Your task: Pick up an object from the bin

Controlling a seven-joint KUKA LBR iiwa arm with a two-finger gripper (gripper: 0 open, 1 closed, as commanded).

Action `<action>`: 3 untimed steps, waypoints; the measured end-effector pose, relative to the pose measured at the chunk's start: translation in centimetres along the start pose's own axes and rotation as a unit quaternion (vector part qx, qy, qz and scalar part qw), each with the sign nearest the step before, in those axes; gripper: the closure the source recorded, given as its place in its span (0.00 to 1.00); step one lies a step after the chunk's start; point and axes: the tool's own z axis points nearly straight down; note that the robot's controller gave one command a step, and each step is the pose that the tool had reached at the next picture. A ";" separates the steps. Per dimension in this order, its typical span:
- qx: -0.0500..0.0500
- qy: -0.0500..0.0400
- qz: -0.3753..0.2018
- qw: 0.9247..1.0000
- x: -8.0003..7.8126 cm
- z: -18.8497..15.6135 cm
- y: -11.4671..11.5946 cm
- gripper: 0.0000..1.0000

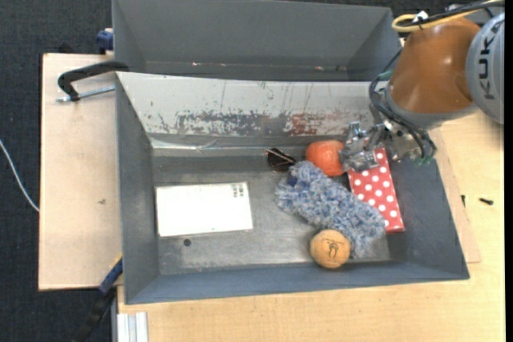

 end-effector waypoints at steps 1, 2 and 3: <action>-0.002 0.006 0.000 1.000 0.3 0.4 0.1 0.00; -0.003 0.010 -0.001 1.000 0.5 0.3 0.1 1.00; -0.012 0.029 -0.003 1.000 1.6 2.1 0.9 0.00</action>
Offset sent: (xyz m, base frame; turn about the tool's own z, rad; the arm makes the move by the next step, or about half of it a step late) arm 0.0000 0.0000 0.0000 0.0000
